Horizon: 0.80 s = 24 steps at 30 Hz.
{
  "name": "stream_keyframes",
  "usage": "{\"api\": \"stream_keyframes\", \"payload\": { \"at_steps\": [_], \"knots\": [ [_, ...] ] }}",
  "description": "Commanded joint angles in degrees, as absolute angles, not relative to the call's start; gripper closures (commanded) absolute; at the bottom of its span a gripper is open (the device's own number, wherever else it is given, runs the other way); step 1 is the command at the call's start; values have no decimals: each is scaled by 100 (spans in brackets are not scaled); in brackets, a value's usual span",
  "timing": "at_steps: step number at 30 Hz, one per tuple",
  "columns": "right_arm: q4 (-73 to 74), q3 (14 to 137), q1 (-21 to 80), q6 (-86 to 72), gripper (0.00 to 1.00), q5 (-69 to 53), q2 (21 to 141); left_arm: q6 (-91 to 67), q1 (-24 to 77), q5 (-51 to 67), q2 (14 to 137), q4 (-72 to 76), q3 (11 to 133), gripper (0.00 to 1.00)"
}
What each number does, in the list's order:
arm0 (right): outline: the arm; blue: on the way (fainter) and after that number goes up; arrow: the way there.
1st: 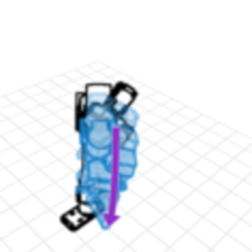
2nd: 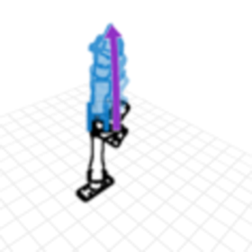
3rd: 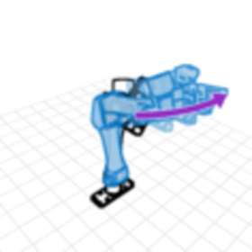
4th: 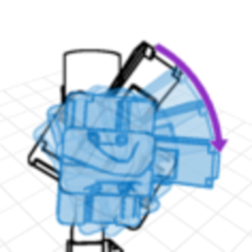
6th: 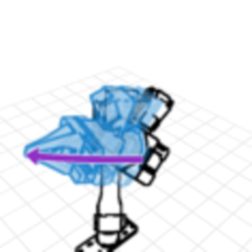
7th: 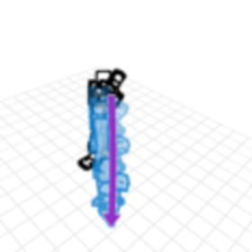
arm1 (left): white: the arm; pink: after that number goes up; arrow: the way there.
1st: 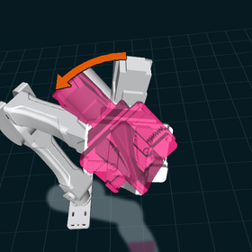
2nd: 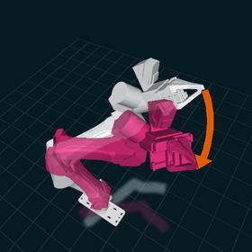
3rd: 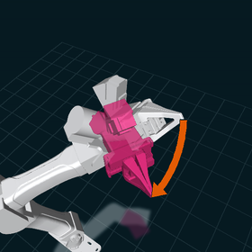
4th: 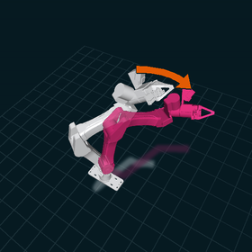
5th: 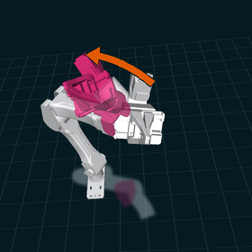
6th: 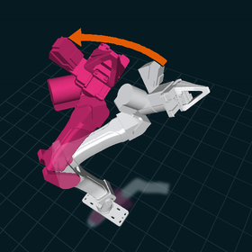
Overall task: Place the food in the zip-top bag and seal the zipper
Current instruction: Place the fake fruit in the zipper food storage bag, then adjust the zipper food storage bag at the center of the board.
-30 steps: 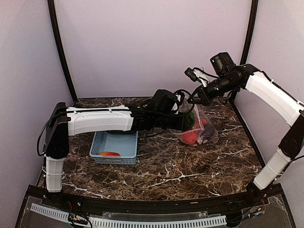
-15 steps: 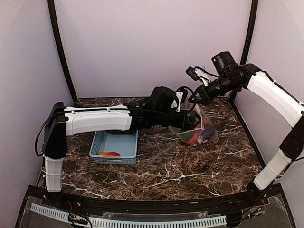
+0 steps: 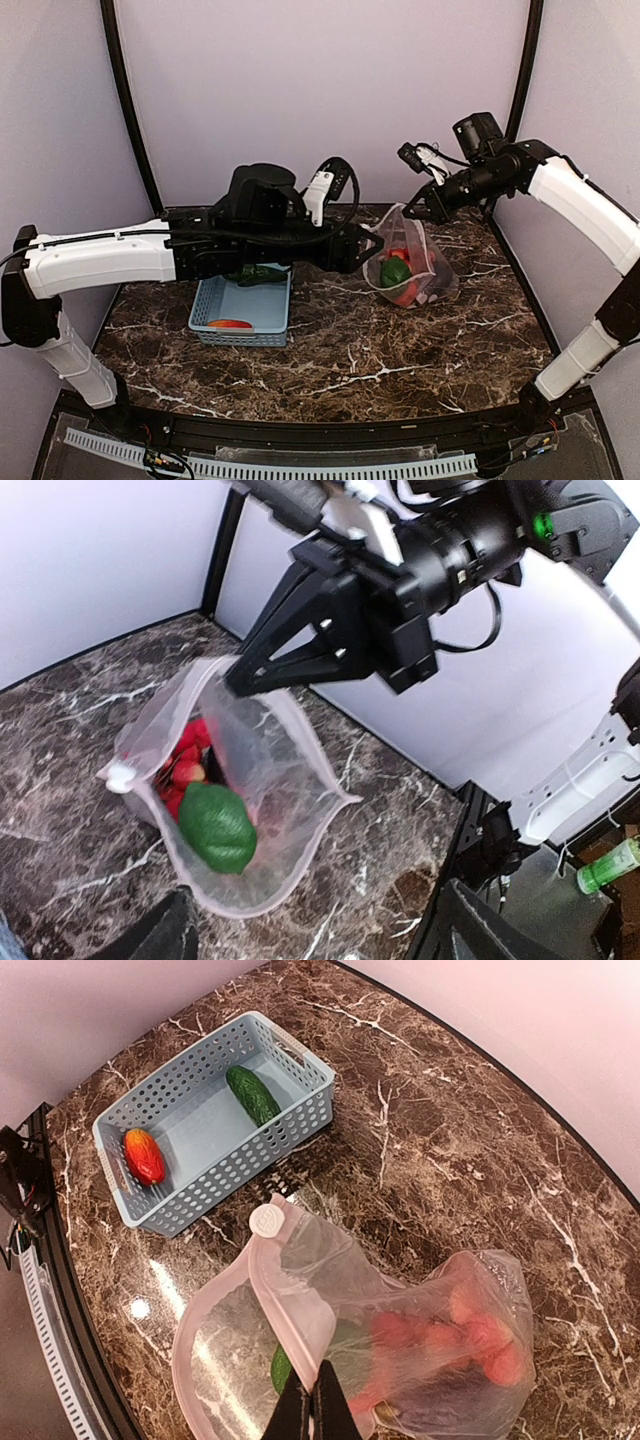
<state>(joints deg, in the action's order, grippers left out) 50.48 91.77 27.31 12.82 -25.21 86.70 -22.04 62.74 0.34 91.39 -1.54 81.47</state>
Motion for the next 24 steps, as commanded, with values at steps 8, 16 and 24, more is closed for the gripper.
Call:
{"api": "stream_keyframes", "payload": {
  "at_steps": [8, 16, 24],
  "knots": [
    [4786, 8769, 2707, 1369, 100, -2484, 8276, -2045, 6247, -982, 8881, -1975, 7147, 35],
    [4641, 8473, 2698, 1388, 100, -2479, 8104, -2103, 5680, -1565, 7973, -3981, 6521, 23],
    [4598, 8374, 2680, 1397, 100, -2541, 8050, -1877, 4473, -1130, 7207, -4339, 5941, 15]
  ]
}}
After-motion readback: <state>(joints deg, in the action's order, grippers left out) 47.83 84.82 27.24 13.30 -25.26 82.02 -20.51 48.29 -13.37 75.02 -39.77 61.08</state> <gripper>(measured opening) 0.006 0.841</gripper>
